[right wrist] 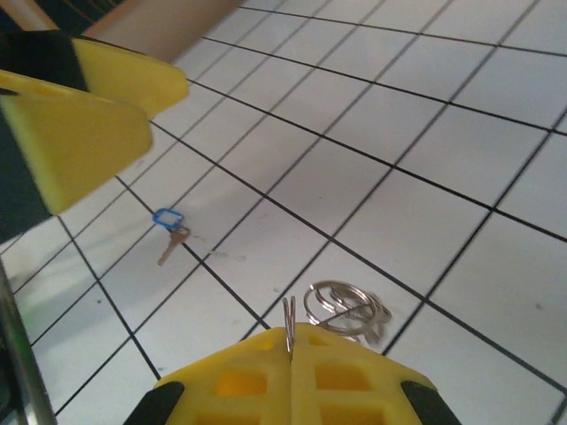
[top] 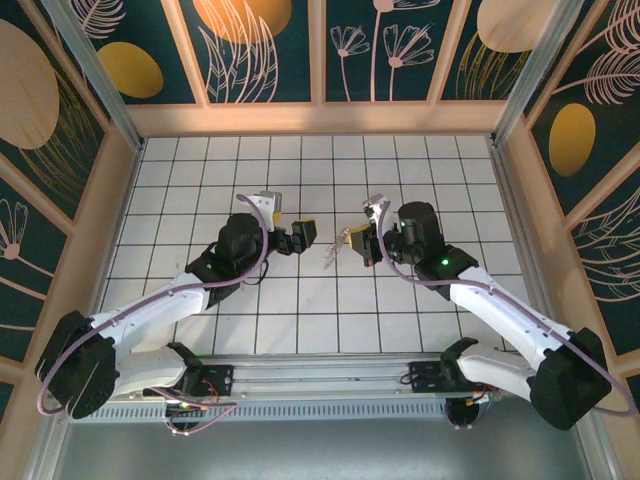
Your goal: Put the keys on the keyring
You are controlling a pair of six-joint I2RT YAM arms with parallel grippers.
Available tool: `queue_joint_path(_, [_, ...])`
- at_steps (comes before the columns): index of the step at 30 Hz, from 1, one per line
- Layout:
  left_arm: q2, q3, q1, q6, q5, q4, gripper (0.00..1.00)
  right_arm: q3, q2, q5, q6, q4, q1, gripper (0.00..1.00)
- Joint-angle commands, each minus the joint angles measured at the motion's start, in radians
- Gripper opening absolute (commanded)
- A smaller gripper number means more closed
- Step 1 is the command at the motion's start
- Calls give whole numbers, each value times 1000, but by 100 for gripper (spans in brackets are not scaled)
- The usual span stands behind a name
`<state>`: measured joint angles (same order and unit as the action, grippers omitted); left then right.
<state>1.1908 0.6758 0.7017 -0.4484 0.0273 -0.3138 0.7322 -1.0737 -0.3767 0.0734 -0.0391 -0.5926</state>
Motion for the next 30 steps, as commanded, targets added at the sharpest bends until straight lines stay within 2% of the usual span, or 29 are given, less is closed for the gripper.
queue_joint_path(1, [-19, 32, 7, 49, -26, -5, 97, -16, -11, -123, -44, 112, 12, 0])
queue_joint_path(8, [-26, 66, 5, 114, -95, -8, 82, -42, -24, -277, -42, 230, 40, 0])
queue_joint_path(10, [-32, 78, 1, 131, -133, -12, 79, -39, -44, -318, -30, 269, 80, 0])
queue_joint_path(14, [-26, 102, -40, 123, -286, -31, 74, -2, -106, -389, -24, 296, 106, 0])
queue_joint_path(18, [12, 121, -133, 57, -516, -111, 70, 47, -178, -455, -25, 308, 132, 0])
queue_joint_path(21, [47, 162, -157, 60, -634, -126, 69, 79, -226, -499, -17, 321, 159, 0])
queue_joint_path(26, [111, 248, -167, 104, -744, -73, 63, 133, -278, -560, -10, 332, 186, 0])
queue_joint_path(30, [153, 270, -190, 82, -808, -110, 55, 171, -299, -577, -15, 317, 198, 0])
